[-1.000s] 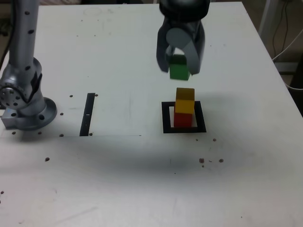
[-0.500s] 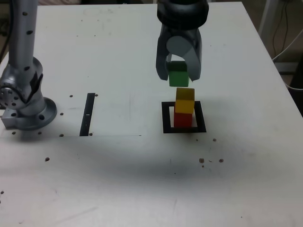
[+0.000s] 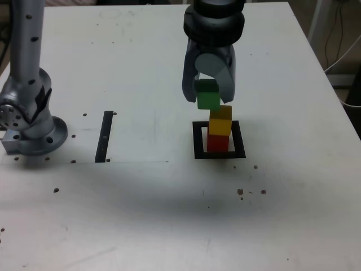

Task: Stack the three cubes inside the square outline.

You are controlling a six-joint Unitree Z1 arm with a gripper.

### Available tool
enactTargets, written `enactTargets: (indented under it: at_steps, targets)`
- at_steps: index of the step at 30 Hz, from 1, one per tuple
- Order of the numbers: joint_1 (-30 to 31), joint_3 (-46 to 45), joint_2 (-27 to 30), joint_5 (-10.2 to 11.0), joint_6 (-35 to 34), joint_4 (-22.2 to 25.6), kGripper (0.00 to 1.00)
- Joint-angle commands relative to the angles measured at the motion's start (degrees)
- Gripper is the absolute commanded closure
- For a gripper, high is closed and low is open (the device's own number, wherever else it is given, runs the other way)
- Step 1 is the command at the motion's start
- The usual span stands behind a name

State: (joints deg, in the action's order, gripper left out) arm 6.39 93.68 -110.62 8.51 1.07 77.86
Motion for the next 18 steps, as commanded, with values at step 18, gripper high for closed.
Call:
enactTargets:
  at_steps: [18]
  targets:
    - [2.3, 2.3, -1.1, 0.2, -1.8, -0.2, 0.74]
